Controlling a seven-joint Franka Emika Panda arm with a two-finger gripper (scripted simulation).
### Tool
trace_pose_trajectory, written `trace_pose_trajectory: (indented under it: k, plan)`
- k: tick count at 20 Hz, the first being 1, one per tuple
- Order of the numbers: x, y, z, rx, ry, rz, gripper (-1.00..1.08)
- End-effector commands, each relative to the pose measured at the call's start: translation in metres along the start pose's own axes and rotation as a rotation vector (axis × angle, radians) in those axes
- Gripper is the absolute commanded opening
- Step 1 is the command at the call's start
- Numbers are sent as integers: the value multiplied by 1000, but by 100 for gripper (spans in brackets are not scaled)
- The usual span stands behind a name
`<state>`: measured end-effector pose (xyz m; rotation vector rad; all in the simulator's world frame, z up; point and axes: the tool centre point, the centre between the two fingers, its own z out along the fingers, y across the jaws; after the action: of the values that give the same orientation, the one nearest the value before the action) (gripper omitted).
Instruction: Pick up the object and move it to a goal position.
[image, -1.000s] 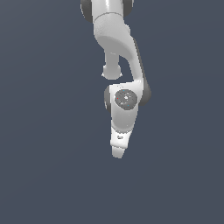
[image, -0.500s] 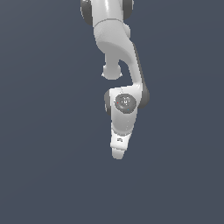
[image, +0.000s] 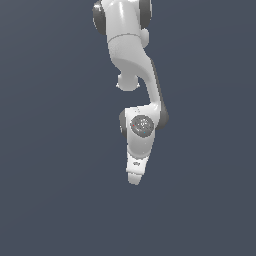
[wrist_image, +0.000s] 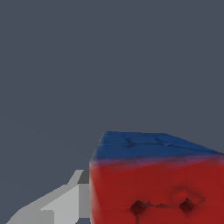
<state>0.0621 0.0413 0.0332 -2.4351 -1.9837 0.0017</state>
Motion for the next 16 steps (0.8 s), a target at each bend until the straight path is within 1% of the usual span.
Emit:
trace_pose_trajectory:
  k: [1,11,16]
  plan:
    - [0,1,0,-1,0,0,-100]
    - [0,0,-1,-1,0,0,-100]
    - [1,-3,-8,-1,0,0,-100]
